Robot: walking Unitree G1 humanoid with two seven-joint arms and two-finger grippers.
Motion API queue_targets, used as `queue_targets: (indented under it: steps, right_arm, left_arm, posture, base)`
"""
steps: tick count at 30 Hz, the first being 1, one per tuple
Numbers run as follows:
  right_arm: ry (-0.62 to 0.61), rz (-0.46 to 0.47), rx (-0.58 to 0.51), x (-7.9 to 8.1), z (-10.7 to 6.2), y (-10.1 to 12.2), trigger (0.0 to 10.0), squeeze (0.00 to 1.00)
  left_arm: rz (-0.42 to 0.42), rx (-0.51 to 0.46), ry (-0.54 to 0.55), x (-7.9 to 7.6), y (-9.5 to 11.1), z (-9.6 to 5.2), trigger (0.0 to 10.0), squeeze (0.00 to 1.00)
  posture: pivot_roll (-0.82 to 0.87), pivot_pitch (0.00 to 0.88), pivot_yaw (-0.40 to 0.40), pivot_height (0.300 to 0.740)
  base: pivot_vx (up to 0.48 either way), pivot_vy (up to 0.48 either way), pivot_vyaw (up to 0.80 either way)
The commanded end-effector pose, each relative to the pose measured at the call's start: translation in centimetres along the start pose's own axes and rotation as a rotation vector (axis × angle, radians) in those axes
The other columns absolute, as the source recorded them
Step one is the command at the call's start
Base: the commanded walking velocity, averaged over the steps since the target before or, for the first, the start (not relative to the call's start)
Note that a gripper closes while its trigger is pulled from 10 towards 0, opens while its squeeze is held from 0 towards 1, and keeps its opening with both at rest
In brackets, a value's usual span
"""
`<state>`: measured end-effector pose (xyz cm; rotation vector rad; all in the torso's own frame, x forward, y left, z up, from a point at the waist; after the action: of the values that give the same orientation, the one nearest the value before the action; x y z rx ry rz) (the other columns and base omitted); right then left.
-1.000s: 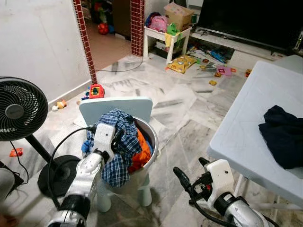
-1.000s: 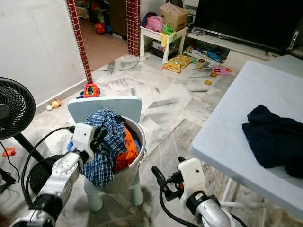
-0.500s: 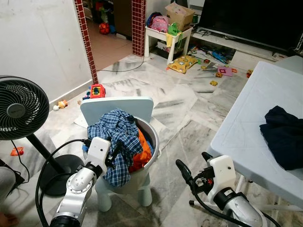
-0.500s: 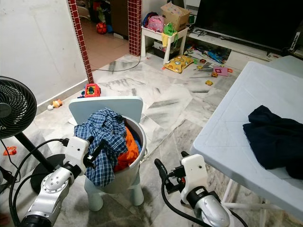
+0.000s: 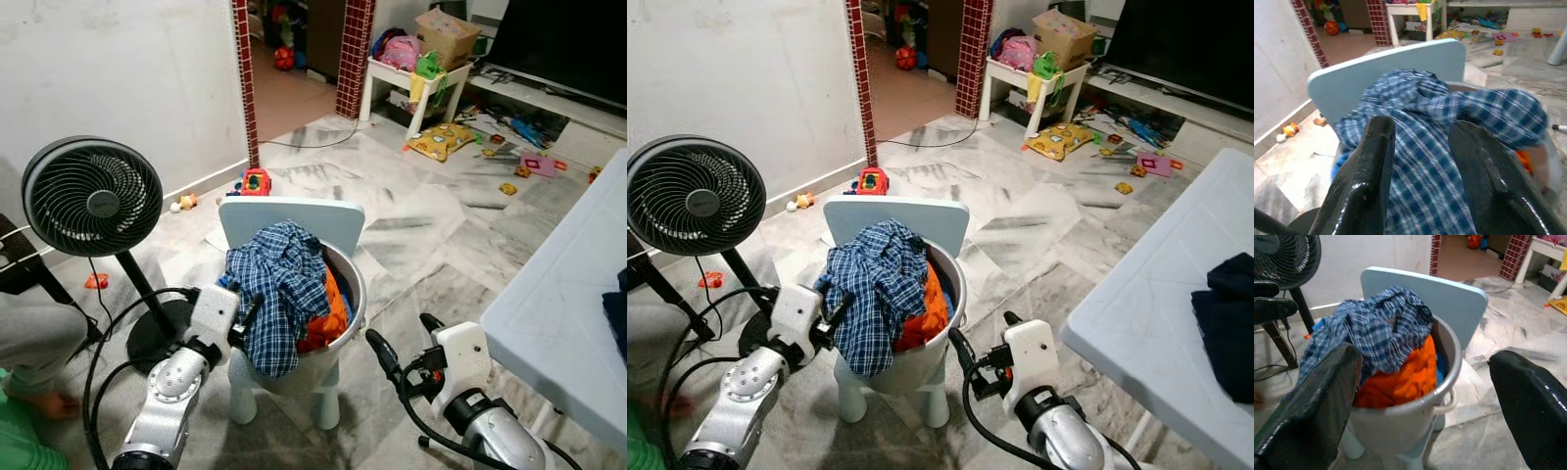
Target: Hang hanger
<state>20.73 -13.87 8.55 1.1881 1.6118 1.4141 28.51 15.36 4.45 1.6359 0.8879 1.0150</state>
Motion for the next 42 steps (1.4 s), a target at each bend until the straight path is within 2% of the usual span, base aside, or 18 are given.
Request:
queue_targets:
  steps: [1, 13, 24, 25, 31, 33, 34, 38, 42]
  right_arm:
    - [-0.001, -0.003, -0.009, -0.1, 0.1, 0.2, 10.0, 0.0]
    - [-0.006, -0.007, -0.009, -0.1, 0.1, 0.1, 10.0, 0.0]
    - [-0.009, -0.012, -0.006, -0.2, 0.0, 0.1, 10.0, 0.0]
    - [-0.009, -0.013, -0.005, -0.2, 0.0, 0.0, 10.0, 0.0]
    - [-0.009, -0.015, -0.004, -0.2, 0.0, 0.0, 10.0, 0.0]
    - [-0.01, -0.015, -0.003, -0.2, 0.0, 0.1, 10.0, 0.0]
    - [-0.007, -0.018, -0.001, -0.1, 0.0, 0.0, 10.0, 0.0]
    - [0.015, -0.058, 0.014, 0.1, 0.0, 0.0, 10.0, 0.0]
    - [0.014, -0.056, 0.006, 0.1, 0.1, 0.3, 10.0, 0.0]
  left_arm:
    - [0.01, -0.02, -0.006, 0.2, 0.8, 0.2, 10.0, 0.0]
    - [0.007, -0.008, -0.016, 0.1, 0.7, 0.2, 10.0, 0.0]
    - [-0.023, 0.03, -0.01, -0.1, 0.1, 0.3, 10.0, 0.0]
    - [-0.046, 0.034, -0.023, -0.3, 0.0, 0.3, 10.0, 1.0]
    - [-0.036, 0.038, -0.067, -0.7, 0.0, 0.2, 10.0, 1.0]
    - [0.022, 0.031, -0.219, -2.1, 0.5, 0.8, 10.0, 1.0]
    - [0.033, 0.033, -0.244, -2.3, 0.7, 1.0, 10.0, 1.0]
    - [0.06, 0.058, -0.282, -2.4, 0.9, 1.7, 10.0, 1.0]
    - [0.073, 0.086, -0.291, -2.2, 0.8, 1.9, 10.0, 1.0]
  posture:
    - [0.09, 0.0, -0.048, 0.74]
    - [0.09, 0.0, -0.045, 0.74]
    - [0.08, 0.0, -0.048, 0.74]
    - [0.08, 0.0, -0.049, 0.74]
    - [0.08, 0.0, -0.052, 0.74]
    - [0.08, 0.0, -0.059, 0.74]
    - [0.08, 0.0, -0.059, 0.74]
    - [0.08, 0.0, -0.058, 0.74]
    - [0.07, 0.0, -0.054, 0.74]
  base:
    - [0.322, 0.0, 0.0]
    - [0.327, 0.0, 0.0]
    - [0.0, 0.0, 0.0]
    - [0.0, 0.0, 0.0]
    - [0.0, 0.0, 0.0]
    - [0.0, 0.0, 0.0]
    - [0.0, 0.0, 0.0]
    - [0.0, 0.0, 0.0]
    - [0.0, 0.0, 0.0]
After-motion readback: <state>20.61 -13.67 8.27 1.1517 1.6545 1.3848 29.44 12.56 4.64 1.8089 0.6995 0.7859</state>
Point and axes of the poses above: a point about 5 cm out from each wrist's last joint towards the gripper, its own z axis pointing out of the wrist towards the gripper, its own y axis along the axis of the wrist's last joint, x = y × z, the point moved 1 cm from there along z, pointing out of the wrist towards the gripper, and after that the axes turned 3 degrees about z, right-handed, at the moved point
